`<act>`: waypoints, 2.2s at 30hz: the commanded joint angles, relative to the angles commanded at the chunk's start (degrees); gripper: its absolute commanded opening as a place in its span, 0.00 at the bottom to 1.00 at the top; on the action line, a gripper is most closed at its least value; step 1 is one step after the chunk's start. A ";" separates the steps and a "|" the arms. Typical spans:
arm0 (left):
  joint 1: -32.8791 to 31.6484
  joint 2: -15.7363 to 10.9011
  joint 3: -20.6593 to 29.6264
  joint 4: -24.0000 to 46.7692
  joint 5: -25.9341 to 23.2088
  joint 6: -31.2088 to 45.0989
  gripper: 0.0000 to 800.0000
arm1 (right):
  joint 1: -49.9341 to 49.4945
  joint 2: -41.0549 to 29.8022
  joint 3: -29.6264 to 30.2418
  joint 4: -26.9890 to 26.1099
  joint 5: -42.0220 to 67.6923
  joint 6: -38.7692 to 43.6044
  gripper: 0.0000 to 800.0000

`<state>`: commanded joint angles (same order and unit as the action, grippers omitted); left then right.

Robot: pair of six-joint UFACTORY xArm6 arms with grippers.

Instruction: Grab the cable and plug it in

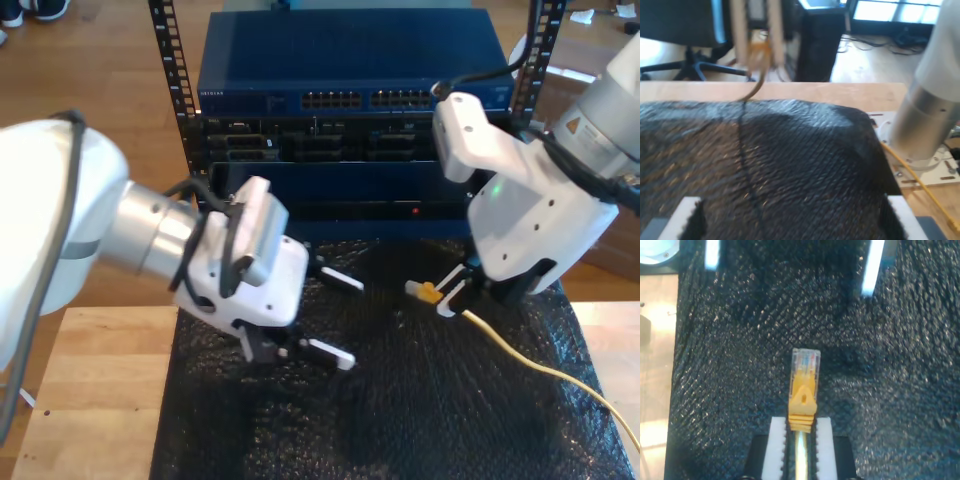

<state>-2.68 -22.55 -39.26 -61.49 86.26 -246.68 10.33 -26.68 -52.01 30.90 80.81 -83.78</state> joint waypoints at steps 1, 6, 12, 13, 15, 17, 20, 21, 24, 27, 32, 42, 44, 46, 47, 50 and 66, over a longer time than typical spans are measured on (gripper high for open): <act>-0.09 0.18 -0.53 0.00 -0.09 -0.09 1.00 | 0.70 0.18 0.00 0.00 -0.79 0.44 0.00; -0.09 3.08 -3.52 -1.14 -0.09 -1.32 1.00 | 4.75 2.20 0.18 0.00 -4.66 2.37 0.01; 0.26 3.16 -3.25 -4.84 -0.18 -1.76 0.99 | 6.15 4.22 0.70 -0.09 -7.65 3.60 0.00; 0.35 3.16 -3.25 -5.10 -0.18 -1.76 0.99 | 6.42 4.40 0.79 -0.09 -8.09 3.60 0.00; 0.88 3.16 -3.25 -5.27 -0.35 -1.85 0.99 | 6.68 4.84 0.88 -0.09 -8.70 3.60 0.01; 1.58 3.16 -3.16 -5.19 -0.88 -1.76 0.97 | 6.68 4.92 0.88 -0.18 -8.88 3.60 0.00; 2.02 3.25 -2.90 -5.19 -1.93 -1.67 0.94 | 6.68 5.01 0.79 -0.44 -8.97 3.60 0.00; 2.02 3.25 -2.90 -5.10 -2.11 -1.67 0.94 | 6.68 5.01 0.70 -0.44 -8.88 3.52 0.00; 2.02 3.25 -2.90 -5.10 -2.46 -1.58 0.89 | 6.51 5.10 0.53 -0.53 -8.97 3.43 0.01; 2.11 3.34 -2.90 -5.01 -2.90 -1.49 0.84 | 6.51 5.10 0.53 -0.53 -8.97 3.43 0.00; 2.11 3.34 -2.73 -5.01 -2.99 -1.49 0.76 | 6.51 5.27 0.70 -0.53 -10.99 3.16 0.01; 2.29 3.34 -2.29 -4.92 -2.90 -1.67 0.55 | 6.24 5.89 1.05 -0.53 -12.13 3.08 0.00; 2.37 3.34 -2.29 -4.92 -2.99 -1.58 0.45 | 6.24 5.89 1.05 -0.53 -12.13 3.08 0.00; 2.37 3.52 -2.29 -4.92 -3.52 -1.58 0.44 | 6.24 5.89 1.05 -0.53 -12.13 3.08 0.01; 2.37 3.69 -2.20 -4.92 -3.78 -1.58 0.43 | 6.24 5.98 1.05 -0.53 -12.13 3.08 0.01; 2.37 3.78 -2.02 -4.92 -4.13 -1.58 0.43 | 6.24 6.07 0.97 -0.53 -12.13 3.08 0.01; 2.37 4.04 -1.85 -4.92 -4.22 -1.58 0.23 | 6.24 5.89 0.88 -0.44 -12.13 3.16 0.01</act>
<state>-0.31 -18.51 -41.11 -66.42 82.04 -248.26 16.57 -20.79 -51.13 30.46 68.68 -80.62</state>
